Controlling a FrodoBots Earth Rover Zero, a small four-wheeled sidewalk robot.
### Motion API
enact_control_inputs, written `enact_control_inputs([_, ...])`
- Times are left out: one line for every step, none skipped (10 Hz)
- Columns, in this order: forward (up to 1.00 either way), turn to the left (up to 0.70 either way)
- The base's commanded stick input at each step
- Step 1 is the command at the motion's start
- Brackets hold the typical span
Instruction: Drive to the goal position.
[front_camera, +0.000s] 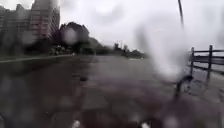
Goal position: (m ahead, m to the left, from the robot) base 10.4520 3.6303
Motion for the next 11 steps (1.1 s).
enact_control_inputs([0.70, 0.00])
enact_control_inputs([0.70, 0.00])
enact_control_inputs([0.70, 0.00])
enact_control_inputs([0.70, 0.00])
enact_control_inputs([0.70, 0.00])
enact_control_inputs([0.70, 0.00])
enact_control_inputs([0.70, 0.00])
enact_control_inputs([0.70, 0.00])
enact_control_inputs([0.70, 0.00])
enact_control_inputs([0.70, 0.00])
enact_control_inputs([0.70, 0.00])
